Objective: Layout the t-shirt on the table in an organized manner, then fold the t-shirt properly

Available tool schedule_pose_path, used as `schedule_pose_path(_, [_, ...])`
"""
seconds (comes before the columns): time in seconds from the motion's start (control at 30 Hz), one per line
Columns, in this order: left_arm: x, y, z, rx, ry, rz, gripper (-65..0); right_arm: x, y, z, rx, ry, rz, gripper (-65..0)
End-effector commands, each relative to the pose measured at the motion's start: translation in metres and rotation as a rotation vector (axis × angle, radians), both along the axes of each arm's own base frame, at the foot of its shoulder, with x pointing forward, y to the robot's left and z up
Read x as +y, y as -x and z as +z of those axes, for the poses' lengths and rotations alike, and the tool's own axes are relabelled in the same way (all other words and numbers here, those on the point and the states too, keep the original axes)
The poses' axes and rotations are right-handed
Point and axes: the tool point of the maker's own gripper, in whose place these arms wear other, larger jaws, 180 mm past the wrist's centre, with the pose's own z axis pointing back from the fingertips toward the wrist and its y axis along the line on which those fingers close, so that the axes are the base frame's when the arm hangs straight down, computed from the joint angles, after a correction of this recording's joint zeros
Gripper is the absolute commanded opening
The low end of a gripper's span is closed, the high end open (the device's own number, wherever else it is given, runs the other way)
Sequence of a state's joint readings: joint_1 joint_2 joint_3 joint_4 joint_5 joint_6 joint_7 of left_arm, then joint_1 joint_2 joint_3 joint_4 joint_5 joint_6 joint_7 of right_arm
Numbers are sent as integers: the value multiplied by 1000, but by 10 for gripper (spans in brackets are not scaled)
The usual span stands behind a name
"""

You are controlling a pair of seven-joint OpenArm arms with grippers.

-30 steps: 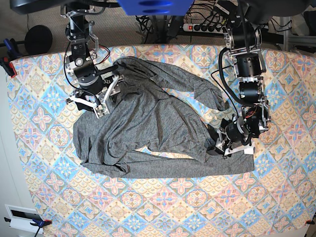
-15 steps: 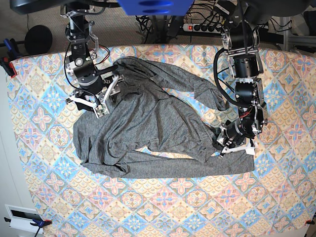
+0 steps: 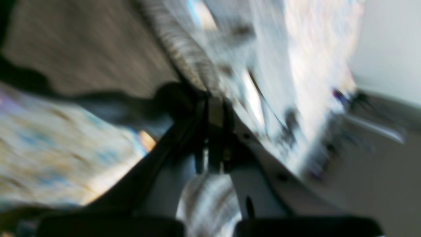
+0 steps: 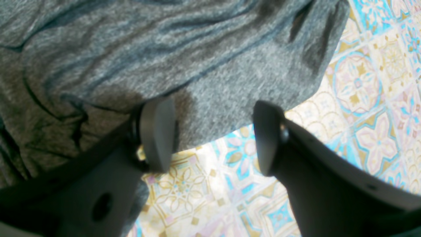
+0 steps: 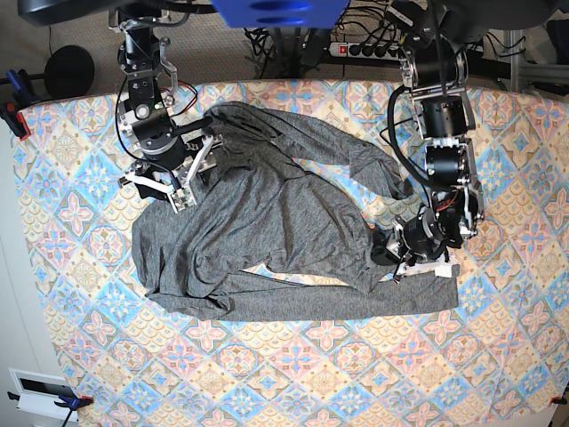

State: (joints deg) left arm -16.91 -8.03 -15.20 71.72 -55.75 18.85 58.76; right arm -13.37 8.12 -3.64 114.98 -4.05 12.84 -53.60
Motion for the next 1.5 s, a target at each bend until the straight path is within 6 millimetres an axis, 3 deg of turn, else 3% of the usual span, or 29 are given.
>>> schedule_pose_path(0.0, [-2, -4, 25, -75, 25, -17, -650, -1, -8, 11, -44, -1, 2, -282])
schedule_pose_path(0.13, [-15, 23, 54, -162, 7, -93, -650, -1, -8, 11, -46, -1, 2, -282])
schedule_pose_path(0.23, [-23, 47, 58, -169, -2, -146, -650, -1, -8, 11, -46, -1, 2, -282])
schedule_pose_path(0.3, [-25, 63, 52, -141, -2, -176, -650, -1, -8, 11, -46, -1, 2, -282])
schedule_pose_path(0.73, [23, 164, 4, 44, -187, -218, -650, -1, -8, 11, -45, -1, 2, -282])
schedule_pose_path(0.93, [30, 203, -19, 141, -203, -217, -650, -2, -7, 8, -37, 1, 1, -282])
schedule_pose_path(1.07, [50, 191, -20, 79, -279, -108, -616, -2, -6, 8, -37, 1, 2, -282])
schedule_pose_path(1.23, [64, 147, 3, -58, -336, -15, -457, -2, -6, 8, -37, 1, 2, -282])
schedule_pose_path(1.37, [37, 99, 33, -182, -314, -63, -354, -1, -6, 8, -37, -1, 1, -282])
schedule_pose_path(1.47, [19, 77, 33, -128, -267, -66, -346, 2, -6, 8, -35, -4, 8, -282])
